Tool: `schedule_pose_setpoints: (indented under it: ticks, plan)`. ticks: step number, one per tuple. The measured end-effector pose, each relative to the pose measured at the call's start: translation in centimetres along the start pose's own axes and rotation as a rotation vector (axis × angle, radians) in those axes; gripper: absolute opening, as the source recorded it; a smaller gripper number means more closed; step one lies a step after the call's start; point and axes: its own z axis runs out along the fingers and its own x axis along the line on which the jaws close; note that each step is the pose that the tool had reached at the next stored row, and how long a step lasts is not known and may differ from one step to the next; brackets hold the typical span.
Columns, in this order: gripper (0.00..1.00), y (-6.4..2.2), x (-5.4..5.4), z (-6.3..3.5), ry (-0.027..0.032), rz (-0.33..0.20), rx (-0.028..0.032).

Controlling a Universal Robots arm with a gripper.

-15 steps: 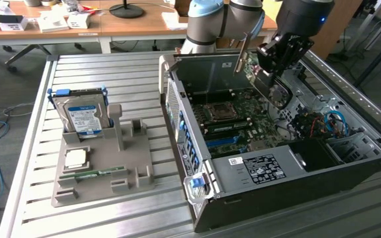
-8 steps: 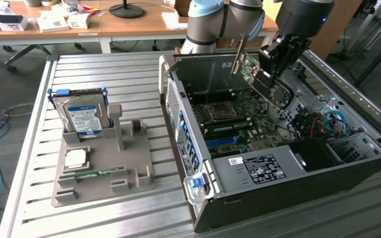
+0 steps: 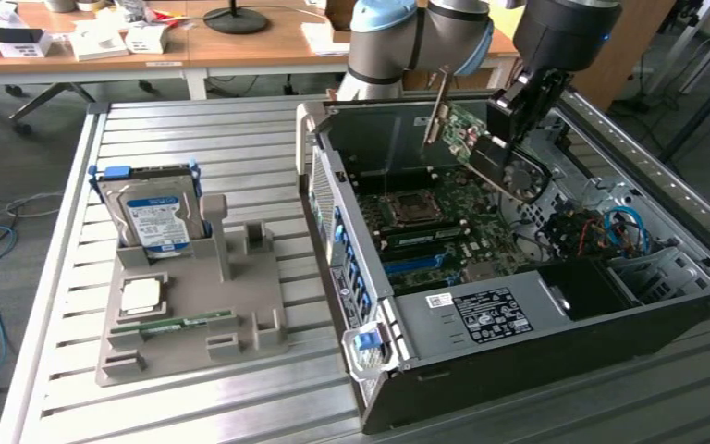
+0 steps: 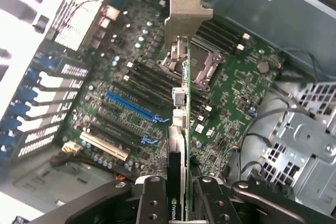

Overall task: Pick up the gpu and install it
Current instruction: 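Insert the gpu into the slot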

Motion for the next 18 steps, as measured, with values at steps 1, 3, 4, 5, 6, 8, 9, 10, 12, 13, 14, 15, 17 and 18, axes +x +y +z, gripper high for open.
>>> schedule_pose_setpoints:
  ticks: [1, 3, 4, 5, 6, 8, 9, 10, 12, 13, 14, 15, 17, 18]
  plan:
    - [0.26, 0.0, 0.0, 0.02, 0.001, -0.017, 0.0008]
    - [0.26, 0.0, 0.0, 0.06, 0.0029, -0.049, 0.0023]
    - [0.26, 0.0, 0.0, 0.08, 0.0041, -0.065, 0.0032]
    - [0.26, 0.0, 0.0, 0.11, 0.0051, -0.081, 0.0042]
    - [0.26, 0.0, 0.01, 0.13, 0.0061, -0.096, 0.005]
    - [0.26, 0.0, 0.02, 0.17, 0.0083, -0.129, 0.0069]
    - [0.26, 0.01, 0.02, 0.2, 0.0093, -0.145, 0.0077]
    - [0.26, 0.0, 0.02, 0.22, 0.0103, -0.16, 0.0086]
    - [0.26, 0.01, 0.03, 0.26, 0.0124, -0.191, 0.0104]
    - [0.26, 0.01, 0.03, 0.28, 0.0135, -0.207, 0.0112]
    - [0.26, 0.01, 0.04, 0.3, 0.0144, -0.222, 0.012]
    - [0.26, 0.01, 0.04, 0.32, 0.0154, -0.238, 0.0129]
    - [0.26, 0.01, 0.05, 0.37, 0.0173, -0.269, 0.0145]
    - [0.26, 0.01, 0.05, 0.39, 0.0184, -0.284, 0.0154]
